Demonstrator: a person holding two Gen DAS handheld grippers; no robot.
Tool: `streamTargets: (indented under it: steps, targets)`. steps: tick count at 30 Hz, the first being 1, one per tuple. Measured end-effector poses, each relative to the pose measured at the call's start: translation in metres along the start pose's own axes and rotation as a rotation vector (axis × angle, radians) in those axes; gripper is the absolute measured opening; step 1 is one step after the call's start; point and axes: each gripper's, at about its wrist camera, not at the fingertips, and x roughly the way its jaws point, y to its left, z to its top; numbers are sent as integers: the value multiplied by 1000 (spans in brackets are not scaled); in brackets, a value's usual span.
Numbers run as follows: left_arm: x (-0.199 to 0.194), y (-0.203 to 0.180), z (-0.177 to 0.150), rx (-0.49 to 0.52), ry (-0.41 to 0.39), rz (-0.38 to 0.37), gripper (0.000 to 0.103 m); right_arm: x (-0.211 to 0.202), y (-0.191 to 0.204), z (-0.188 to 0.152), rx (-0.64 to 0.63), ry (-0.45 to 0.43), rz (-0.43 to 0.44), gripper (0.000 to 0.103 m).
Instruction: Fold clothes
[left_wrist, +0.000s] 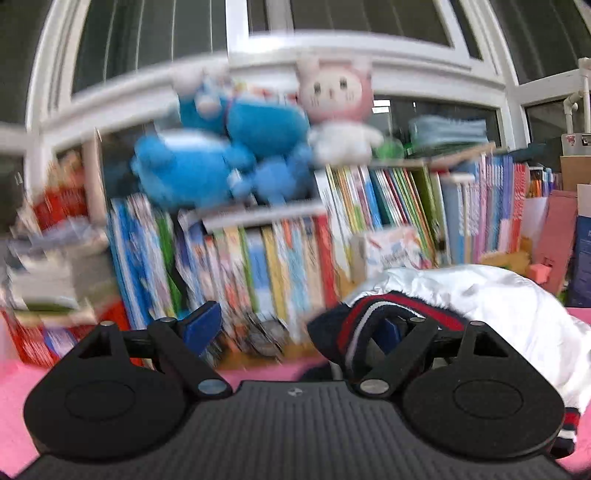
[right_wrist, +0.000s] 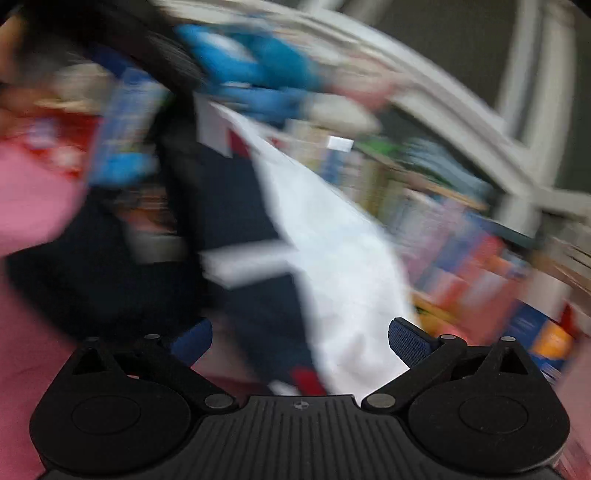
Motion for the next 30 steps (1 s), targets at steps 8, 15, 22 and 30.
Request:
streamTargets:
  steps: [8, 15, 22, 30]
  targets:
    - [2, -6, -20, 112, 60, 23, 96, -7, -73, -6, 131, 40, -331, 103]
    - [-3, -27, -44, 191, 83, 38, 99, -10, -104, -24, 112, 113, -390, 103]
    - [-3, -11, -48, 181, 95, 59, 97, 24, -84, -65, 23, 315, -340, 103]
    - [-47, 23, -30, 172, 21, 73, 102, -46, -130, -43, 180, 199, -280, 103]
